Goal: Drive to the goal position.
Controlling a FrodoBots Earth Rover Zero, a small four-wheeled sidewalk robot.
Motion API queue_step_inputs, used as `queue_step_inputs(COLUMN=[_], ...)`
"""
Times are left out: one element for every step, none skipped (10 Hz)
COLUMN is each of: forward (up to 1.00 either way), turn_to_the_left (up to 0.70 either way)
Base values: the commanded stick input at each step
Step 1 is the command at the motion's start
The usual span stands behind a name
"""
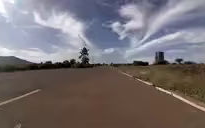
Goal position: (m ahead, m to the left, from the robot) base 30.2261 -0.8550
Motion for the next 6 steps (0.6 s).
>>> queue_step_inputs(forward=[1.0, 1.0, 1.0, 1.0, 1.0, 1.0], turn_to_the_left=[0.0, 0.0, 0.0, 0.0, 0.0, 0.0])
